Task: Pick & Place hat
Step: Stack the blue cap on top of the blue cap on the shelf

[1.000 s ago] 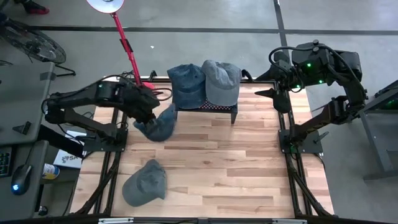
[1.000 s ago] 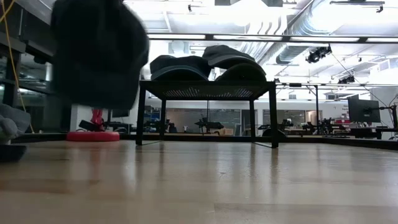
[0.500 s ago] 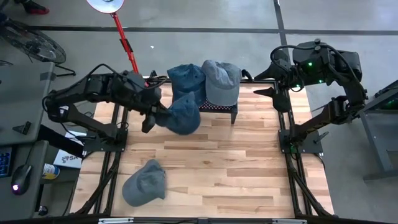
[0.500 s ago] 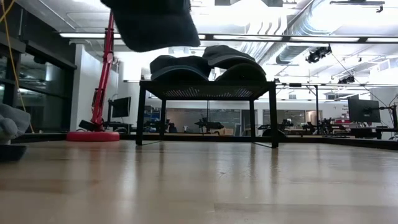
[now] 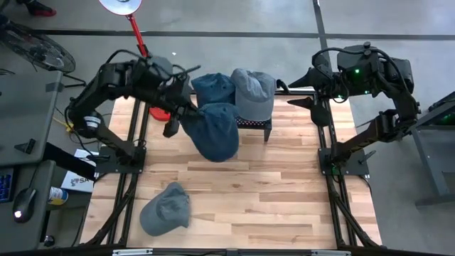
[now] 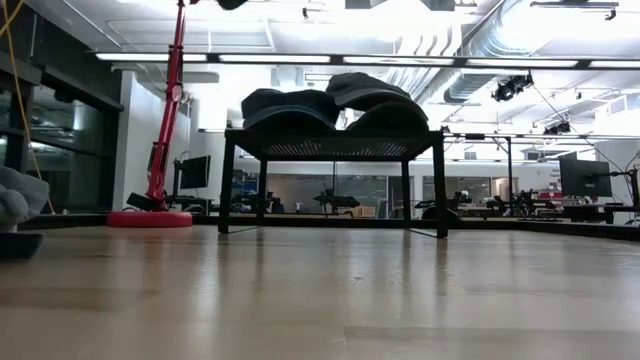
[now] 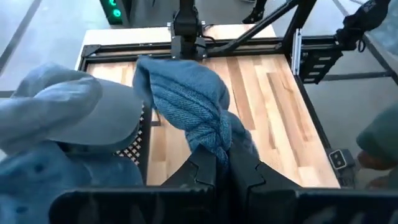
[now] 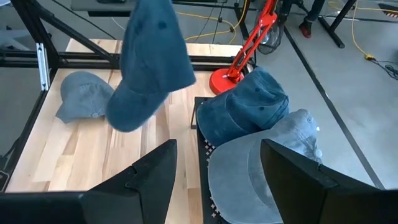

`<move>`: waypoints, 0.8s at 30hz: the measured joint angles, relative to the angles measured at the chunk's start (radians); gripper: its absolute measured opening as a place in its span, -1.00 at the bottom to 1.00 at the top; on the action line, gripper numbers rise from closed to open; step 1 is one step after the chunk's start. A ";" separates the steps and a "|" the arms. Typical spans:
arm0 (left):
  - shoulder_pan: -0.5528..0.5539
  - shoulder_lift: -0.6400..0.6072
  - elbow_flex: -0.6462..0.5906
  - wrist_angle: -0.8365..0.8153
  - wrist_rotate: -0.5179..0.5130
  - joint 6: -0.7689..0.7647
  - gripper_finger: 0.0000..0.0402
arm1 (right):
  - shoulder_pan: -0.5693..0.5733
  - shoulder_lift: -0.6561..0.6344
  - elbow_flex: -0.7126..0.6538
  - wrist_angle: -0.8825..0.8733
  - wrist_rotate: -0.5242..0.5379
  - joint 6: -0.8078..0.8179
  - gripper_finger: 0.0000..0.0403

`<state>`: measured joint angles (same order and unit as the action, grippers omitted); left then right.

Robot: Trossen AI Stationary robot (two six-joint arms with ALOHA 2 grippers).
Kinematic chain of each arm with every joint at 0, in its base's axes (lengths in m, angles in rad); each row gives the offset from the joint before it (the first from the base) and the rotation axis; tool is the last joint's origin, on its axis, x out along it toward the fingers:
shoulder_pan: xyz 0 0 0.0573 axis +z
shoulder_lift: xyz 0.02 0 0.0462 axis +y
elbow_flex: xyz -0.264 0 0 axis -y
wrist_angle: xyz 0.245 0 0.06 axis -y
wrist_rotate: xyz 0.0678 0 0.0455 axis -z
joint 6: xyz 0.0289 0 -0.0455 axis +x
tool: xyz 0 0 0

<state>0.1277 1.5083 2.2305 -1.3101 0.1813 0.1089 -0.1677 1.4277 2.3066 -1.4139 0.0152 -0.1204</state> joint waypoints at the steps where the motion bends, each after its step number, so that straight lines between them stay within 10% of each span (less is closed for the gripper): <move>1: 0.017 0.017 0.032 -0.019 0.020 0.018 -0.99 | 0.000 0.000 0.000 0.001 0.001 0.000 0.11; 24: 0.332 0.107 0.113 -0.105 0.222 0.360 -0.99 | 0.000 0.011 0.000 0.022 0.039 0.046 0.11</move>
<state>0.4595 1.6157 2.3432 -1.4150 0.4037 0.4688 -0.1677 1.4388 2.3062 -1.3923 0.0537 -0.0747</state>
